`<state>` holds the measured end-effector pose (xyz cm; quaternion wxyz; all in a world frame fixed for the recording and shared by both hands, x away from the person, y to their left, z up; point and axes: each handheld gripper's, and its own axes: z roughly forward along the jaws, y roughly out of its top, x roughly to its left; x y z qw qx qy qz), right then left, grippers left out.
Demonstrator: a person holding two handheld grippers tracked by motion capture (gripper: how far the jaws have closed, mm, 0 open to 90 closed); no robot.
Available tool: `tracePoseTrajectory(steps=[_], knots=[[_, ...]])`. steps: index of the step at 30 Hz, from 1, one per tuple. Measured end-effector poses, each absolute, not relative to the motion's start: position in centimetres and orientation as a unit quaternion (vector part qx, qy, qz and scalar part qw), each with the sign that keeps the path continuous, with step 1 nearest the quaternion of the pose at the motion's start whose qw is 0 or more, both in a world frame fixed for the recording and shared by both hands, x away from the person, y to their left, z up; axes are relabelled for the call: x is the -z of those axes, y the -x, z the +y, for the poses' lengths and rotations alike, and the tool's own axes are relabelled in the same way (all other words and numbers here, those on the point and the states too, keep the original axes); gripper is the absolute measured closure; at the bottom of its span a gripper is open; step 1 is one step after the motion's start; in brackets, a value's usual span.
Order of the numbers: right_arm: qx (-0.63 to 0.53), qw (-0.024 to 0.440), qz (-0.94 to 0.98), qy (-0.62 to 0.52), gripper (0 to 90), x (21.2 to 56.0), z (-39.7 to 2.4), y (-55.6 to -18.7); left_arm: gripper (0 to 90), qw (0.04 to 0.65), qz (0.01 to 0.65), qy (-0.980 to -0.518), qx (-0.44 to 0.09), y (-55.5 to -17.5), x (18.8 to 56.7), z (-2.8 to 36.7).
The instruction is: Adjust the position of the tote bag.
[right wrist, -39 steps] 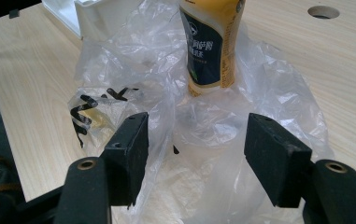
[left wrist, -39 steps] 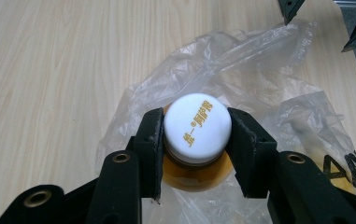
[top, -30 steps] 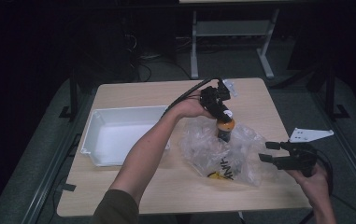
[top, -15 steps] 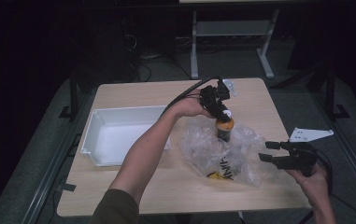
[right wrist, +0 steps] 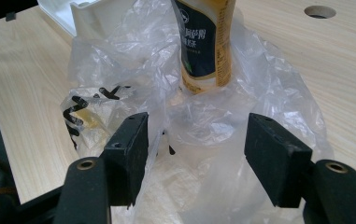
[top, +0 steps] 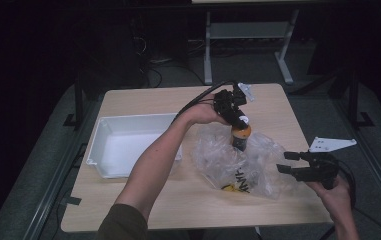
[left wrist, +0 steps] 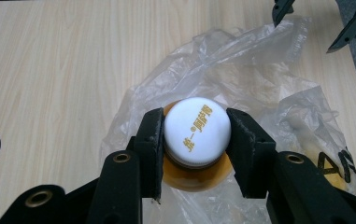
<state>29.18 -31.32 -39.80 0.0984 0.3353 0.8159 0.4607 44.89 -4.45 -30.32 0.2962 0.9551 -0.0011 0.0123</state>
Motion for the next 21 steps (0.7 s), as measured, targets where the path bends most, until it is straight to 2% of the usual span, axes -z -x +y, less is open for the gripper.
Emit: tracePoseTrajectory(steps=[21], knots=[[-0.46, 0.102, 0.815, -0.337, 39.0, 39.8, -31.4, -29.2, 58.7, 0.314, -0.011, -0.949, -0.021, -44.1, 27.6, -4.6]])
